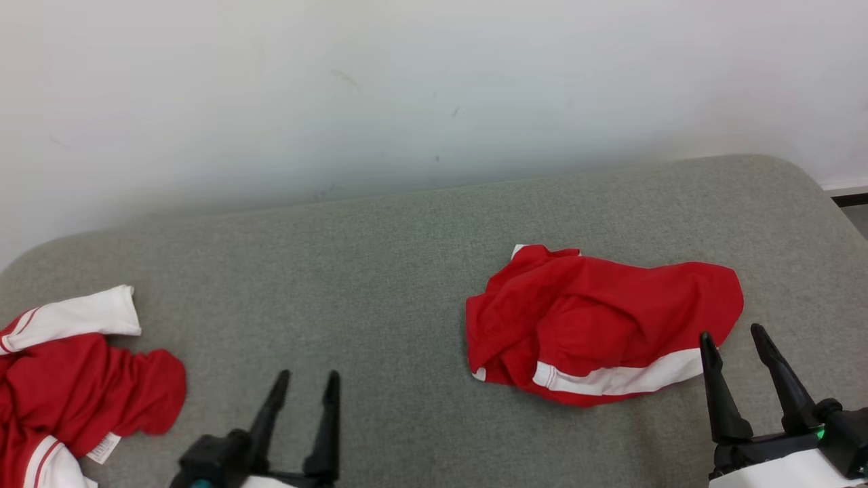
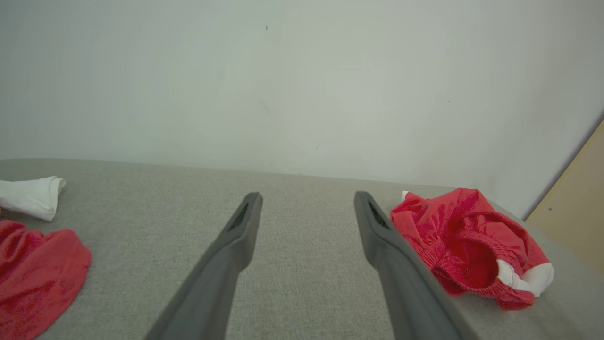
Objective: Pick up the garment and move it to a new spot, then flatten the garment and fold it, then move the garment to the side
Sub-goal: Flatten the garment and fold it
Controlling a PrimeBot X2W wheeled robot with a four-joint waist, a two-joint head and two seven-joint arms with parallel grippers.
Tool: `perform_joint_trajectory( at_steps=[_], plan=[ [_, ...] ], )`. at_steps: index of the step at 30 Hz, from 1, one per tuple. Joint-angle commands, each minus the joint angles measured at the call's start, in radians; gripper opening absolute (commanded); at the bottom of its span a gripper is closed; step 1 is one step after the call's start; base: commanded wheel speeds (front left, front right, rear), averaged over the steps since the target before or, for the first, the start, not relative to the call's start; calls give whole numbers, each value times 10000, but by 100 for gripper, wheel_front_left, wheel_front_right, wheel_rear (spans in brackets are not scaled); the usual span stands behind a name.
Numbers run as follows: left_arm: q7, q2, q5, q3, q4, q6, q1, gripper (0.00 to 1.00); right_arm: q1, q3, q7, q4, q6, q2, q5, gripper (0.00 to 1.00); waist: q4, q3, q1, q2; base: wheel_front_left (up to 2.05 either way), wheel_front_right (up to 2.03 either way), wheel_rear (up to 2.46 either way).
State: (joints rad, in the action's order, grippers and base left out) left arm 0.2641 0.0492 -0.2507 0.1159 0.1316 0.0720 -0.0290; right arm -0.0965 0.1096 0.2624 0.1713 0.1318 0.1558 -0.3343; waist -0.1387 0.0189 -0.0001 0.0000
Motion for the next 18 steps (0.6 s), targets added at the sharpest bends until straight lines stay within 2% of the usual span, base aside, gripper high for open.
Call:
perform_joint_trajectory(
  at_steps=[1, 7, 11, 18],
  plan=[
    [-25, 25, -124, 426, 385, 216, -256, 100, 20, -108, 28, -99, -22, 10, 113, 100, -48, 56, 1, 0, 0, 0, 0],
    [-1126, 246, -600, 1974, 988, 568, -1510, 100, -164, -492, 30, -280, -22, -143, 156, 100, -328, 493, 1, 0, 0, 0, 0],
    [-2157, 683, -1210, 3234, 1214, 592, -2328, 100, -309, -558, 31, -298, -22, -260, 158, 100, -788, 730, 1, 0, 0, 0, 0],
    [-2941, 1280, -2214, 4656, 1424, 572, -3370, 100, -501, -475, 17, -263, -22, -474, 120, 100, -1753, 1128, 1, 0, 0, 0, 0]
  ],
)
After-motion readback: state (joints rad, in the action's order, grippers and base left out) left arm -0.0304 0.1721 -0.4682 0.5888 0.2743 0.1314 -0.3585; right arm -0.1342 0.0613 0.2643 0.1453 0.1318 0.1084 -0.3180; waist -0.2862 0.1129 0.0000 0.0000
